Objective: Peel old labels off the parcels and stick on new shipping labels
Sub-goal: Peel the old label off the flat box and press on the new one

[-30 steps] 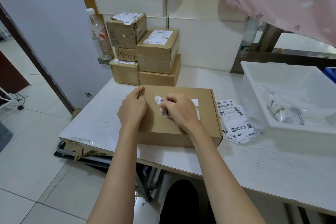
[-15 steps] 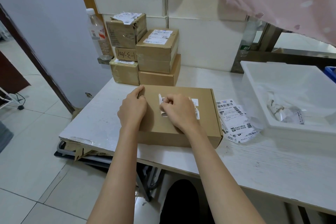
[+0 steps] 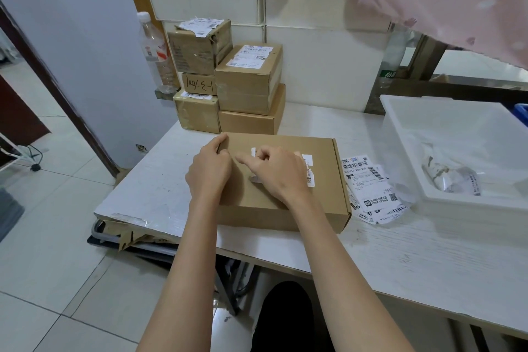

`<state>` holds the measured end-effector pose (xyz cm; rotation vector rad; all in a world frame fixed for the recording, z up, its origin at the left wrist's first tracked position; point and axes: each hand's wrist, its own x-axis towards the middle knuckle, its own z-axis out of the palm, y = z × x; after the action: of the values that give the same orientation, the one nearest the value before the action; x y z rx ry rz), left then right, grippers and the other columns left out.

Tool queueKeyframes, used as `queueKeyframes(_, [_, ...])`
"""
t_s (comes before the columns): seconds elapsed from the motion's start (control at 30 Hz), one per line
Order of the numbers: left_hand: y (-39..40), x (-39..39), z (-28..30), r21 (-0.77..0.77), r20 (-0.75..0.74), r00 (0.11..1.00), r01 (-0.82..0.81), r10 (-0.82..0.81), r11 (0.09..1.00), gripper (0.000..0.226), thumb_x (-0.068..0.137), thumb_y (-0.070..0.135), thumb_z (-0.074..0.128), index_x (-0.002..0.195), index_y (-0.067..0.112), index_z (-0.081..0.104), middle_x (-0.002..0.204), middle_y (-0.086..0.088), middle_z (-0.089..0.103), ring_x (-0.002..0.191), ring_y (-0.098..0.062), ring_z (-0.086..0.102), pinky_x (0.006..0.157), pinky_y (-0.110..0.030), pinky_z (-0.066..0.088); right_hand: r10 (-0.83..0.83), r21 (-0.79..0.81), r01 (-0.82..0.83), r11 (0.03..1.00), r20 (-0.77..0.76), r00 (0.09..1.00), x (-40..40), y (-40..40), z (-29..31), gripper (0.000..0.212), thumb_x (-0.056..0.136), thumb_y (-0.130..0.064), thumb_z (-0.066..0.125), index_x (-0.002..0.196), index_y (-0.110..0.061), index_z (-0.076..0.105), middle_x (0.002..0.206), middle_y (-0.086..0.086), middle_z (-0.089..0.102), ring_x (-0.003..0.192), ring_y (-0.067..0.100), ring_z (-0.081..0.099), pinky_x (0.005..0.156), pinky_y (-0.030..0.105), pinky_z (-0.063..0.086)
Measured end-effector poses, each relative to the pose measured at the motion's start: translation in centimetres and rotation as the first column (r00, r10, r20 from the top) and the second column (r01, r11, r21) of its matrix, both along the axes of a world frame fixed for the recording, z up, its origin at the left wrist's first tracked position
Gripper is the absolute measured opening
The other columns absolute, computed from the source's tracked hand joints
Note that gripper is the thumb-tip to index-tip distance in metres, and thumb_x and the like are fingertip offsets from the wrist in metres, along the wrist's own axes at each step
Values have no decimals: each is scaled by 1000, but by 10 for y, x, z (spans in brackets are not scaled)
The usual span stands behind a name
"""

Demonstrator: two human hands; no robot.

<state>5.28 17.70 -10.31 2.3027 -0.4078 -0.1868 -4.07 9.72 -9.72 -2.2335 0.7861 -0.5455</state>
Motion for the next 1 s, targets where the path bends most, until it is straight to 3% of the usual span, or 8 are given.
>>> queueKeyframes(0.07, [0,-1,0,0,-2,1000,-3,3,1000,53,97,14,36,142,41,47,139,0,55,120,-27,50,81,-31,30,-27,-67,28,997,17,999,2,1,-4,36,85,-44,59,62,-20,44,55,-6,62,67,15,53,90,31,34])
queueKeyframes(0.2, [0,-2,2,1,-5,1000,-13,13,1000,54,97,13,36,142,42,47,137,0,56,116,-27,51,79,-29,30,-18,-85,18,996,-5,1000,2,-5,-7,21,83,-17,55,64,-18,48,47,-13,46,60,11,44,80,28,27])
queueKeyframes(0.37, [-1,-1,2,-7,-19,1000,-18,18,1000,54,96,14,37,140,43,48,136,0,57,114,-27,52,79,-30,29,-16,5,15,1000,44,999,2,-8,-11,33,83,-19,60,54,-17,43,57,-2,55,70,25,49,82,31,30])
queueKeyframes(0.63, [-1,0,1,-10,-26,999,-20,19,1000,54,96,14,37,140,43,48,137,1,56,115,-26,51,79,-30,29,-36,60,32,998,66,997,3,-7,-11,32,82,-20,57,53,-15,44,64,3,66,79,28,56,84,33,35])
queueKeyframes(0.77, [0,0,1,-9,-17,1000,-13,12,1000,54,96,14,37,141,42,48,138,1,56,118,-27,51,81,-30,29,-51,46,47,998,86,995,1,-2,-6,47,92,-35,51,51,-16,38,45,-6,48,59,21,45,82,31,28])
queueKeyframes(0.87, [0,0,1,-7,-19,1000,-8,8,1000,53,97,15,37,141,42,48,138,1,56,119,-27,51,82,-30,30,-67,-32,69,997,70,995,1,2,-5,51,93,-45,51,55,-11,48,44,-10,48,58,17,46,82,29,28])
queueKeyframes(0.93, [0,0,1,-9,-19,1000,-7,7,1000,53,97,15,37,141,42,47,138,1,56,119,-27,51,81,-30,30,-86,-51,90,995,74,994,2,0,-7,46,95,-36,50,56,-12,46,47,-8,46,60,23,45,84,30,31])
queueKeyframes(1.0, [0,0,1,-12,-21,1000,-11,10,1000,53,97,14,37,141,42,47,139,1,55,119,-27,51,82,-30,30,-127,9,127,992,117,985,1,-4,-9,44,93,-24,52,53,-15,35,47,-3,34,57,23,33,71,30,29])
